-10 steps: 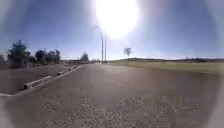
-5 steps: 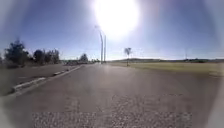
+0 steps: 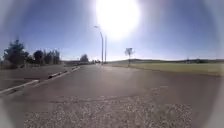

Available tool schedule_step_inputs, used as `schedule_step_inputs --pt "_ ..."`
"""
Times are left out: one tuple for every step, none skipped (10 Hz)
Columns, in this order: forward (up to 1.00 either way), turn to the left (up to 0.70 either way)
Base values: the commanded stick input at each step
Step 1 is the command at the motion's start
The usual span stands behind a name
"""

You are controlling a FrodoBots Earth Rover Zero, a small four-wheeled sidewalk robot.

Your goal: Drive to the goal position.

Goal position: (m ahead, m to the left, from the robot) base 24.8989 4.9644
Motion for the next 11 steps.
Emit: schedule_step_inputs --pt "1.00 0.00" --pt "1.00 0.00" --pt "1.00 0.00" --pt "1.00 0.00" --pt "1.00 0.00" --pt "1.00 0.00" --pt "1.00 0.00" --pt "1.00 0.00" --pt "1.00 -0.04" --pt "1.00 -0.13" --pt "1.00 -0.23"
